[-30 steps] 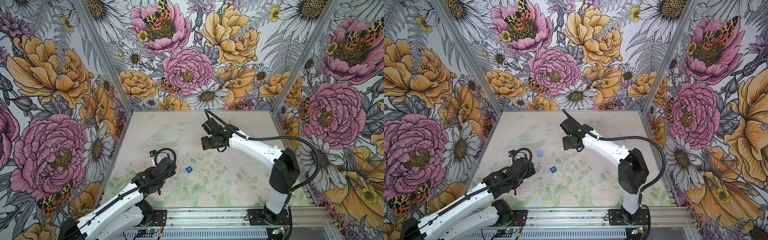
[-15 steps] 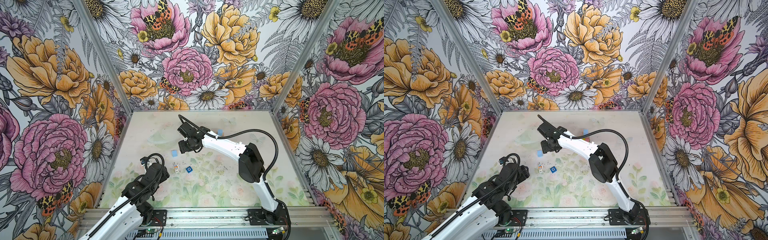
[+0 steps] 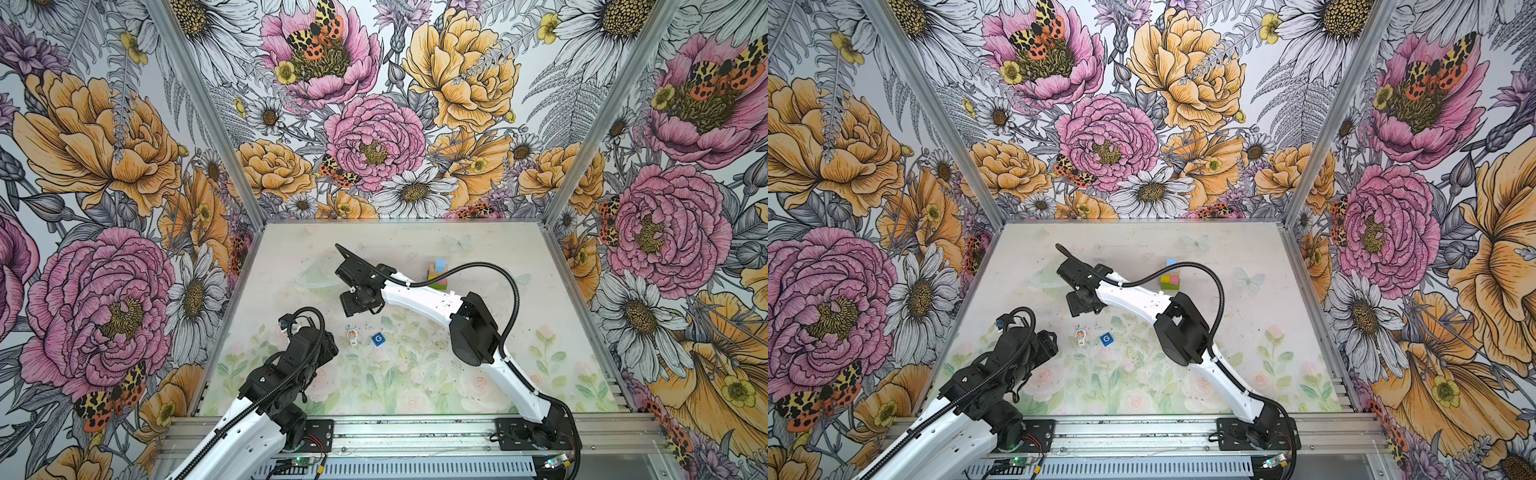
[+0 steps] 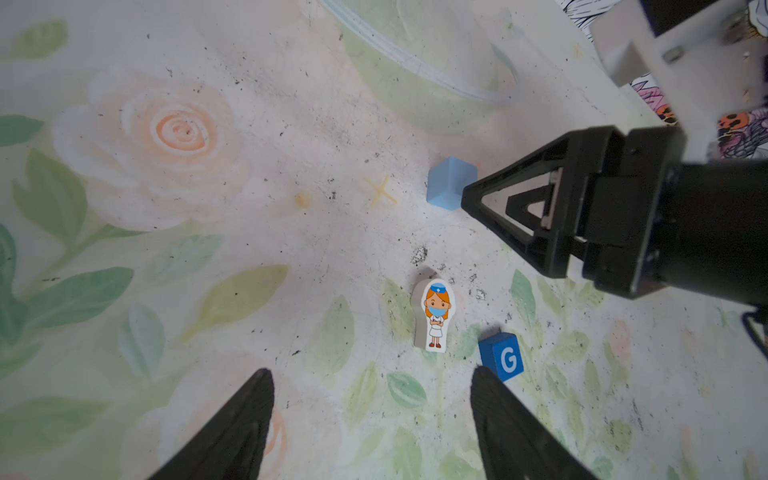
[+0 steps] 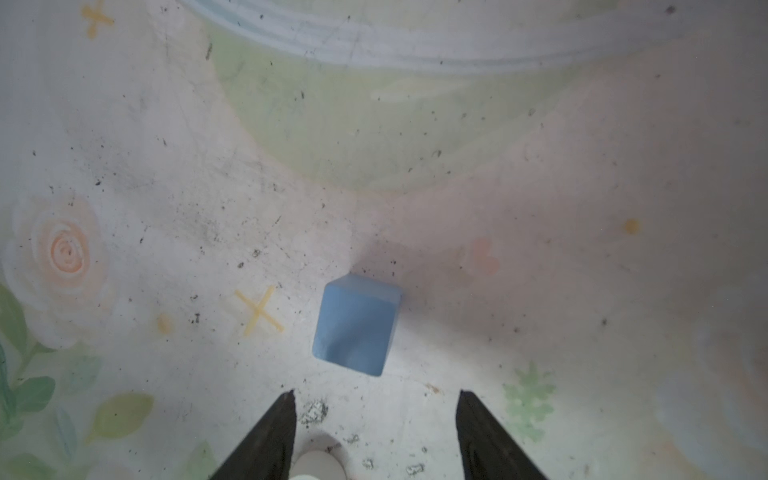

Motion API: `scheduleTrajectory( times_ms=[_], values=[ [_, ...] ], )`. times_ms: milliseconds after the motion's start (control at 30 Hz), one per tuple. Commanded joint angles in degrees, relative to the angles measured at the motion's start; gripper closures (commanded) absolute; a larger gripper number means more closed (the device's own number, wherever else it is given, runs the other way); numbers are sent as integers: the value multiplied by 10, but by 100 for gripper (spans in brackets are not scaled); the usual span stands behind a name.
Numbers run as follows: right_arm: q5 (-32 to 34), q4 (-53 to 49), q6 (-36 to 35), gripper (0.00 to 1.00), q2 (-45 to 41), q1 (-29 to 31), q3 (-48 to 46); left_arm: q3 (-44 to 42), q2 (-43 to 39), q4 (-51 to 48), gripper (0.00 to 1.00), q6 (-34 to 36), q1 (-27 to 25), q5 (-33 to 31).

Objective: Build the wood block tower
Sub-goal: 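Move the right gripper over the other light-blue cube near the bowl, then lower the right gripper around the light-blue cube and close it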

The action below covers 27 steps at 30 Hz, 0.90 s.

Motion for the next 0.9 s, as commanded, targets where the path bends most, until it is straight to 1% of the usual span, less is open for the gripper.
scheduleTrajectory(
  times_ms=[0, 333, 767, 867],
  values=[
    [18, -5, 0, 36, 17, 5, 36, -4, -10, -6, 24, 12, 7, 14],
    [12, -13, 5, 46, 61, 5, 89, -3, -11, -6, 24, 15, 8, 14],
    [11, -13, 12, 54, 86, 6, 113, -3, -12, -5, 24, 18, 10, 14],
    [13, -14, 12, 58, 89, 6, 116, -3, -12, -5, 24, 17, 11, 14]
  ],
)
